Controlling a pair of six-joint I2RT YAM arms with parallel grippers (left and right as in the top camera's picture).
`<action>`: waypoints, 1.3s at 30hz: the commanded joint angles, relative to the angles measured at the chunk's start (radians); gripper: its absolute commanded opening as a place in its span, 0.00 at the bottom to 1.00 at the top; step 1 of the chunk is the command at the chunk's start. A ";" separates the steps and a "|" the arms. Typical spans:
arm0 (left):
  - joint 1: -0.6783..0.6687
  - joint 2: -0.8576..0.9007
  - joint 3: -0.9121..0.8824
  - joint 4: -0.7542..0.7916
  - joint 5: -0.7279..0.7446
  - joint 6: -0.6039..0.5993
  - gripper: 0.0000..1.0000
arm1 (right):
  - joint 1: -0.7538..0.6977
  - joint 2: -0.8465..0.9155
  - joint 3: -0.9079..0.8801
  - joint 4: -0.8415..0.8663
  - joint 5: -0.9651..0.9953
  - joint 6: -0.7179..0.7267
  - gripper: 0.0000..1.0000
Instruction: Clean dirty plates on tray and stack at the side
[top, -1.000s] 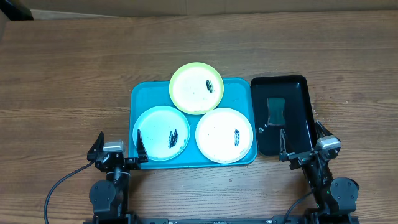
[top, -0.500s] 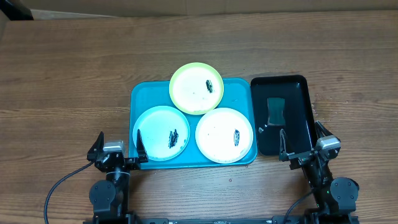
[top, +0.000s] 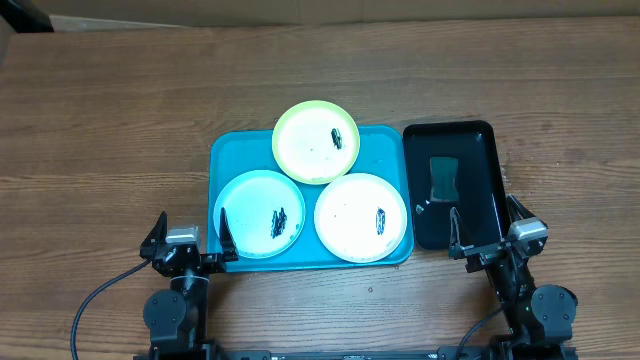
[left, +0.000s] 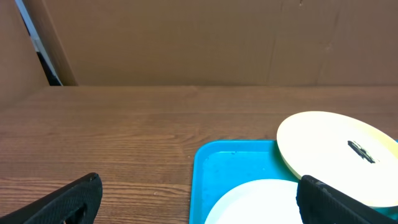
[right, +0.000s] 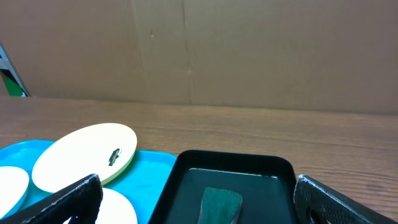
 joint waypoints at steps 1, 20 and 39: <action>-0.006 -0.009 -0.004 -0.001 -0.003 0.012 1.00 | -0.002 -0.009 -0.011 0.006 -0.001 -0.004 1.00; -0.006 -0.009 -0.002 0.035 0.044 -0.040 1.00 | -0.002 -0.009 -0.011 0.006 -0.001 -0.004 1.00; -0.006 0.568 0.991 -0.795 0.323 -0.092 1.00 | -0.002 -0.009 -0.011 0.006 -0.001 -0.004 1.00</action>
